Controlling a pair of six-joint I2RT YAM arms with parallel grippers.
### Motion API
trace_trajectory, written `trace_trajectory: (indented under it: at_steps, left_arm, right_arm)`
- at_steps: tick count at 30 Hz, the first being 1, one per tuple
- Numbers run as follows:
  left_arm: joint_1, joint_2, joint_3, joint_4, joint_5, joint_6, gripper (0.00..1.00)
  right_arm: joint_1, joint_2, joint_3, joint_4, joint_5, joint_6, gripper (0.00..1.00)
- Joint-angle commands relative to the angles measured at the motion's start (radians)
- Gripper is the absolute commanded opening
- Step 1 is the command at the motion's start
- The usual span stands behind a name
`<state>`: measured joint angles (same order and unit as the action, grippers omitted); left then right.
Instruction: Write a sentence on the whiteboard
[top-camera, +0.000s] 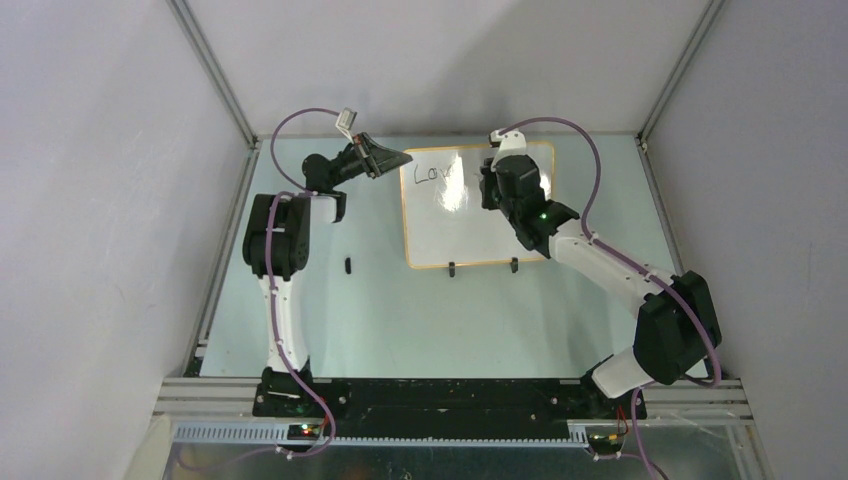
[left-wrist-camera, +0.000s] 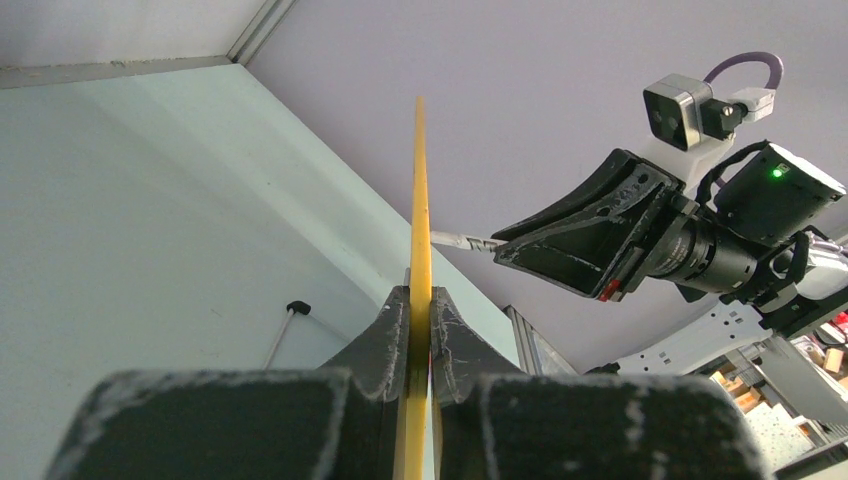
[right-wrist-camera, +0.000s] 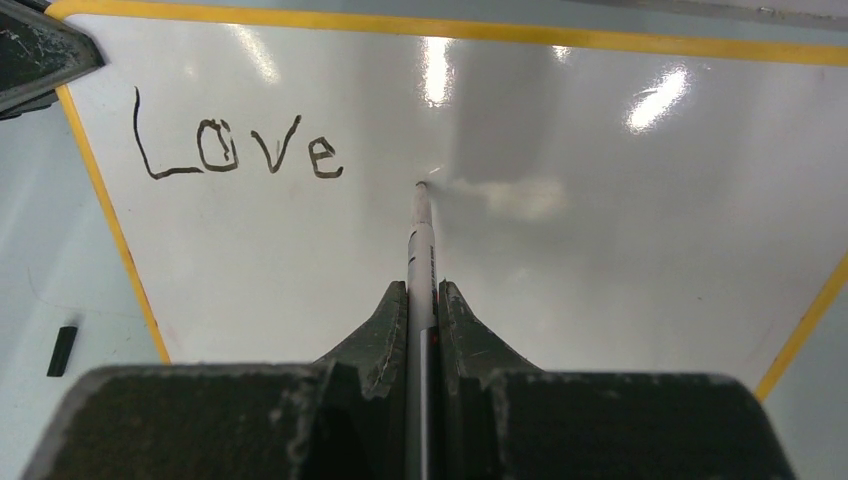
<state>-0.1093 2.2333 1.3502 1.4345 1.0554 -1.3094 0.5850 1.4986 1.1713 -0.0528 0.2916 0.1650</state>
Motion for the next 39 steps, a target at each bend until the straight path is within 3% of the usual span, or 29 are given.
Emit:
trace_trajectory:
  at_steps: [1,39]
  left_arm:
    - [-0.005,-0.041,0.007,0.032,0.004,0.009,0.00]
    - [-0.005,-0.041,0.009,0.034,0.003,0.007,0.00]
  right_arm:
    - [-0.007,-0.018,0.048,-0.005,0.028,0.008,0.00]
    - [-0.033,-0.035,0.044,0.043,-0.014,-0.009,0.00]
